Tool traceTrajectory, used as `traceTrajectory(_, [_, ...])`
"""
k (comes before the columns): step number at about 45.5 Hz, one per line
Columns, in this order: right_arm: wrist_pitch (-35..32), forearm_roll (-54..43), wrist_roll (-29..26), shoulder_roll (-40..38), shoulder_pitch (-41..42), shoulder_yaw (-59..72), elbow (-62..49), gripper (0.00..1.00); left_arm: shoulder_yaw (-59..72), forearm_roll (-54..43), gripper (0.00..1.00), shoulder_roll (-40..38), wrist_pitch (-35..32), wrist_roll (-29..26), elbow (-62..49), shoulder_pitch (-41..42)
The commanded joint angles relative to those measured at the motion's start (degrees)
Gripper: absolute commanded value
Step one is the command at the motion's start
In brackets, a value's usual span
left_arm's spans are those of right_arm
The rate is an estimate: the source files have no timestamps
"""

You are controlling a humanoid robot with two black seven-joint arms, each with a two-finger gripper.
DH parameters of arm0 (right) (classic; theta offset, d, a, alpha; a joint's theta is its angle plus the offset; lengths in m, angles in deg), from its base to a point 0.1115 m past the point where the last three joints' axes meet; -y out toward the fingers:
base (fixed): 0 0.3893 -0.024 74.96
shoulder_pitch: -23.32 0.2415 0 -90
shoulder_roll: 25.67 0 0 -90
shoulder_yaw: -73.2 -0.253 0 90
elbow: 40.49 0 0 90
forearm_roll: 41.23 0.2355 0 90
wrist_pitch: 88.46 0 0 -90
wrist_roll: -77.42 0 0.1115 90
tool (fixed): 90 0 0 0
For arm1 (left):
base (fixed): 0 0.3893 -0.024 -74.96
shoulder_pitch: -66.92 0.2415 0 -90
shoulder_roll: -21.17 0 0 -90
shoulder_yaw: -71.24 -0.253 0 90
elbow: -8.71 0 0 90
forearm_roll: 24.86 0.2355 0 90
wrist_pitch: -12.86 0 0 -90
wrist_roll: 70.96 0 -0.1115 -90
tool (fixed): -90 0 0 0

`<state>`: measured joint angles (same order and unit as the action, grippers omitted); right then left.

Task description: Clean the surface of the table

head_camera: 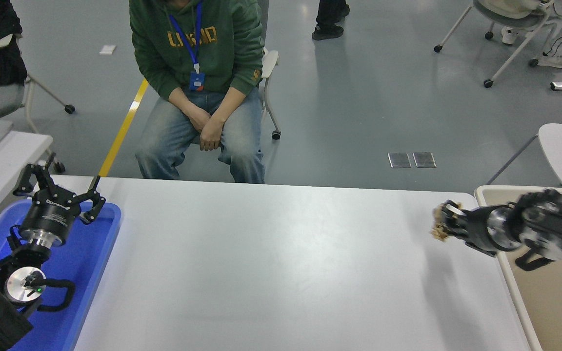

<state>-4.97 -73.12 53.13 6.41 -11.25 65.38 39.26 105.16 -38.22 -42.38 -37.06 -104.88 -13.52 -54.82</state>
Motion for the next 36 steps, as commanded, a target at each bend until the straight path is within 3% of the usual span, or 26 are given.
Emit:
traceTrajectory(1, [-9.9, -0.1, -0.1, -17.5, 0.1, -4.9, 7.3, 0.00, 0.0, 0.0, 1.00, 0.0, 0.0, 0.0, 0.0, -0.1])
traceTrajectory(10, [-18.9, -0.1, 0.0, -25.6, 0.1, -7.7, 7.3, 0.00, 0.0, 0.0, 1.00, 0.0, 0.0, 0.0, 0.0, 0.0])
traceTrajectory(17, [-22.0, -0.1, -0.1, -28.2, 0.2, -9.8, 7.3, 0.00, 0.0, 0.0, 1.00, 0.0, 0.0, 0.0, 0.0, 0.0])
traceTrajectory(28, [-21.3, -0.7, -0.1, -26.5, -0.1, -9.5, 5.2, 0.00, 0.0, 0.0, 1.00, 0.0, 0.0, 0.0, 0.0, 0.0])
traceTrajectory(36, [-17.8, -1.5, -0.1, -21.5, -0.8, -8.8, -3.6, 0.00, 0.0, 0.0, 1.00, -0.1, 0.0, 0.0, 0.0, 0.0])
